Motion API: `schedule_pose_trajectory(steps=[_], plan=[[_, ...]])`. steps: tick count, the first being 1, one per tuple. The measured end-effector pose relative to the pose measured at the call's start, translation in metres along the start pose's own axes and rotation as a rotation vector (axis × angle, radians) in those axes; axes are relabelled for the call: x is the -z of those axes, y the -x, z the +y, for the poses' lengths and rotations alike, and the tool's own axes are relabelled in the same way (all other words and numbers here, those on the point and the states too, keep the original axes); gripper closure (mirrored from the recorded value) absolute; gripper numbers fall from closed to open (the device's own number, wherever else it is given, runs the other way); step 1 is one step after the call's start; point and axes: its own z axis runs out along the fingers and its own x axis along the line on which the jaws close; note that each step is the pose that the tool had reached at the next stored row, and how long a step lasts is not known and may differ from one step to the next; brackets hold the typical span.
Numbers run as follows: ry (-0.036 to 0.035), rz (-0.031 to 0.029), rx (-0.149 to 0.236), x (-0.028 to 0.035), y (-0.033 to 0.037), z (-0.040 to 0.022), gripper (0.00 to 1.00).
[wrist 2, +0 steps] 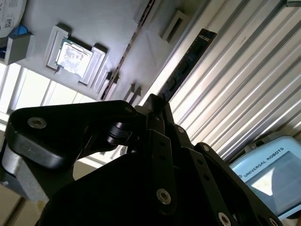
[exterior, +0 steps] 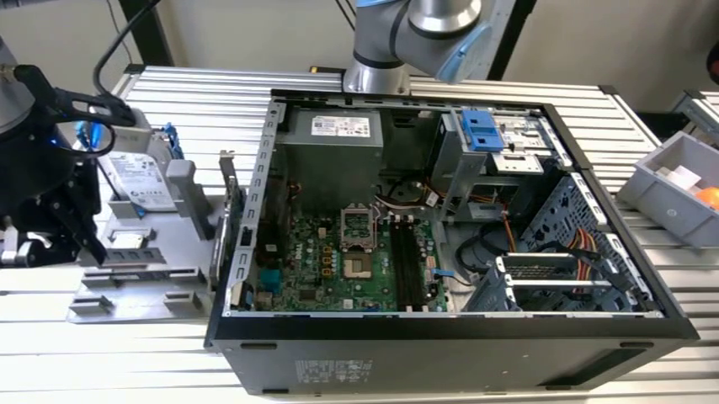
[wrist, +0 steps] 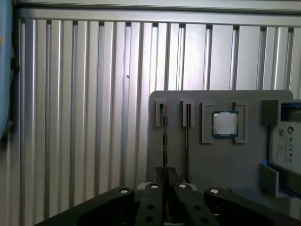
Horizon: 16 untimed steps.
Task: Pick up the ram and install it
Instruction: 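Pick up the ram and move it above insertion slot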
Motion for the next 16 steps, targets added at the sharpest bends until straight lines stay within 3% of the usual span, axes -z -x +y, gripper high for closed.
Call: schedule_pose_trajectory(steps=[16], plan=[[-0.0013, 0.0001, 0.0, 0.0165, -0.0004, 0.0002, 1.0]])
